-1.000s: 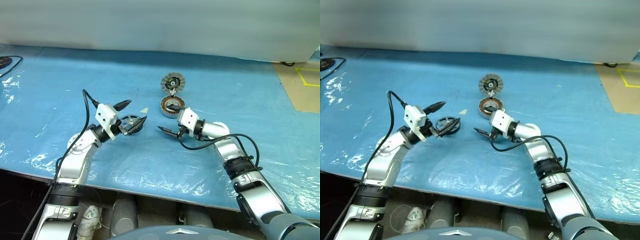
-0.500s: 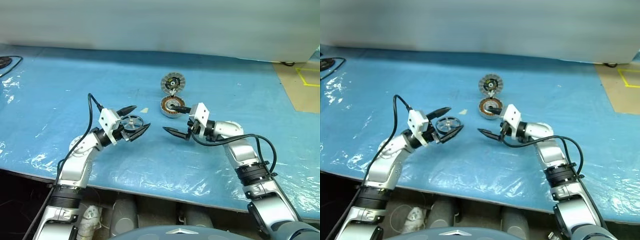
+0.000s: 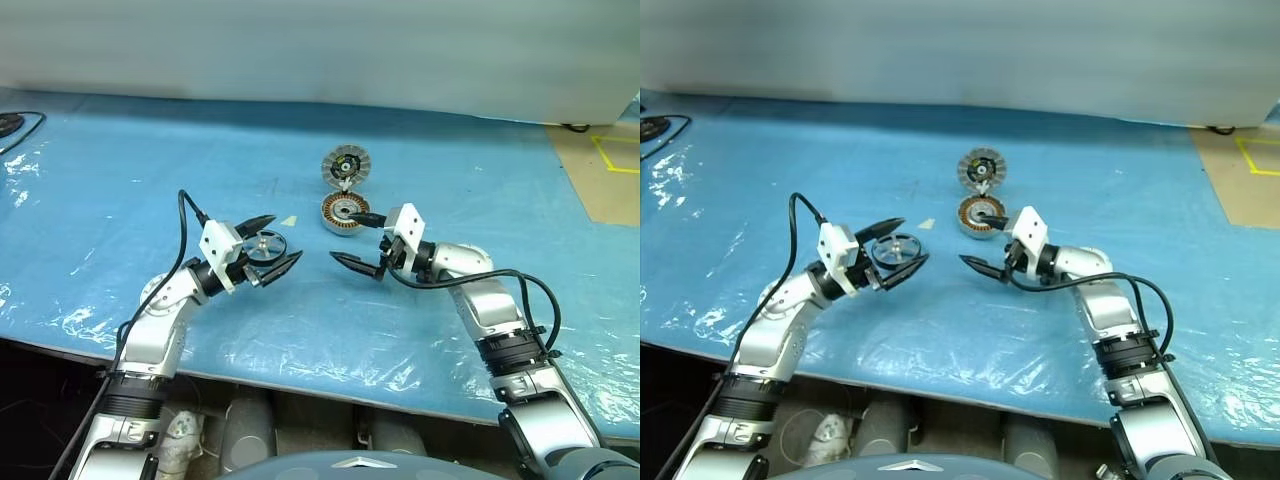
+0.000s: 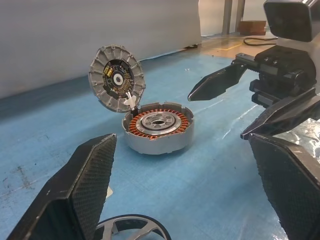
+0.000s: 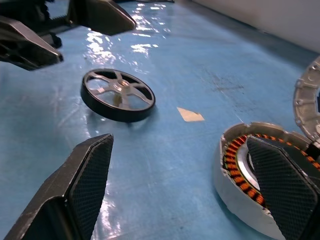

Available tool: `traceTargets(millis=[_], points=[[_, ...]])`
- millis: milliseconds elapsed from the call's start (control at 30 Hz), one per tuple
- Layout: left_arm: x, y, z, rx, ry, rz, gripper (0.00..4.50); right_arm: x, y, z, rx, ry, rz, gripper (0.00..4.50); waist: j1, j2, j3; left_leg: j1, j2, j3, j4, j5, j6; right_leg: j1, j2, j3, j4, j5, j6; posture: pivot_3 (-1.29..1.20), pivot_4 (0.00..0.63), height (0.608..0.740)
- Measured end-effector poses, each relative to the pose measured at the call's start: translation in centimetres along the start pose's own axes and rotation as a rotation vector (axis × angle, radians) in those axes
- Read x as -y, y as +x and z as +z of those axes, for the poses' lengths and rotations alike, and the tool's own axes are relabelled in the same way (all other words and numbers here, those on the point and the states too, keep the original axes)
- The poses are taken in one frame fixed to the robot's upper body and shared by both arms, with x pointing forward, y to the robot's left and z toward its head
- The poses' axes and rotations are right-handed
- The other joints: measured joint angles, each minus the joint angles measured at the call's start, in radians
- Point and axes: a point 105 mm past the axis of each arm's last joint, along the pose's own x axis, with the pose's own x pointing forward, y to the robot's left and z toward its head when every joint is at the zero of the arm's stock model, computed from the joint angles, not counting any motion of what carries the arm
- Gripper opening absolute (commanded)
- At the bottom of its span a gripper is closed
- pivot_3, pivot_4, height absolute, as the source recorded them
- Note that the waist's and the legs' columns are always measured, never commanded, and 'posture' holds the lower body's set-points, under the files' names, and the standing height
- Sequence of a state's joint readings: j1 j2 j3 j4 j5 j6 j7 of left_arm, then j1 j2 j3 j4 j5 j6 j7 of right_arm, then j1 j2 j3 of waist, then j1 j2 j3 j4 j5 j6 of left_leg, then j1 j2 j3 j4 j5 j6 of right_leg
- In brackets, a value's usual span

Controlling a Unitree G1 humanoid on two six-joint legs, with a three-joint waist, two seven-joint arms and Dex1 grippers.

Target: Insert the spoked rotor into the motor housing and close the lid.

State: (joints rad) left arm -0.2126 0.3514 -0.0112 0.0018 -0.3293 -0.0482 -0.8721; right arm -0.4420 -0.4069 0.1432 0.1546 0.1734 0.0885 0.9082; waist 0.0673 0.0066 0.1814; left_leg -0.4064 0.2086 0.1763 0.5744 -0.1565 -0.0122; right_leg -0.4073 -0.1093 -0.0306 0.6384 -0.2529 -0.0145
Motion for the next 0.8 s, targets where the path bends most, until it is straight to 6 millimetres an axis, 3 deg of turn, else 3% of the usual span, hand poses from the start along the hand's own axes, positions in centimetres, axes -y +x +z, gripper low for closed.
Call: traceTargets(millis=[233,433,533,700,800], points=[[0.1,0.0,-0.1,-0.002,-0.003,0.0,4.46,1.8,0.8,0.5,-0.07,-0.086,-0.064,4.5,0.0,0.0,0.0,0.0,0.0,0.0,-0.001,0.0,0.0,0.0,0.0,0.0,0.0,0.0,0.0,0.0,0.15,0.74],[0.2,-0.1,-0.3,-0.006,-0.01,0.004,4.46,1.9,1.5,0.1,-0.128,-0.167,-0.048,4.5,0.0,0.0,0.0,0.0,0.0,0.0,-0.001,0.0,0.0,0.0,0.0,0.0,0.0,0.0,0.0,0.0,0.15,0.74],[0.1,-0.1,-0.3,-0.007,-0.011,0.007,4.5,1.6,1.9,-0.4,-0.156,-0.221,-0.024,3.91,0.0,0.0,0.0,0.0,0.0,0.0,-0.001,0.0,0.0,0.0,0.0,0.0,0.0,0.0,0.0,0.0,0.15,0.74],[0.2,-0.3,-0.5,-0.012,-0.016,0.015,4.5,1.4,2.5,-2.2,-0.236,-0.332,0.001,2.13,0.0,0.0,0.0,0.0,0.0,0.001,-0.001,0.0,0.0,0.0,0.0,0.0,0.0,0.0,0.0,0.0,0.15,0.74],[0.1,-0.3,-0.5,-0.012,-0.016,0.02,4.5,2.1,2.6,-2.0,-0.244,-0.378,-0.023,1.08,0.0,0.0,0.0,0.0,0.0,0.001,-0.001,0.0,0.0,0.0,0.0,0.001,0.0,0.0,0.0,0.0,0.15,0.74]])
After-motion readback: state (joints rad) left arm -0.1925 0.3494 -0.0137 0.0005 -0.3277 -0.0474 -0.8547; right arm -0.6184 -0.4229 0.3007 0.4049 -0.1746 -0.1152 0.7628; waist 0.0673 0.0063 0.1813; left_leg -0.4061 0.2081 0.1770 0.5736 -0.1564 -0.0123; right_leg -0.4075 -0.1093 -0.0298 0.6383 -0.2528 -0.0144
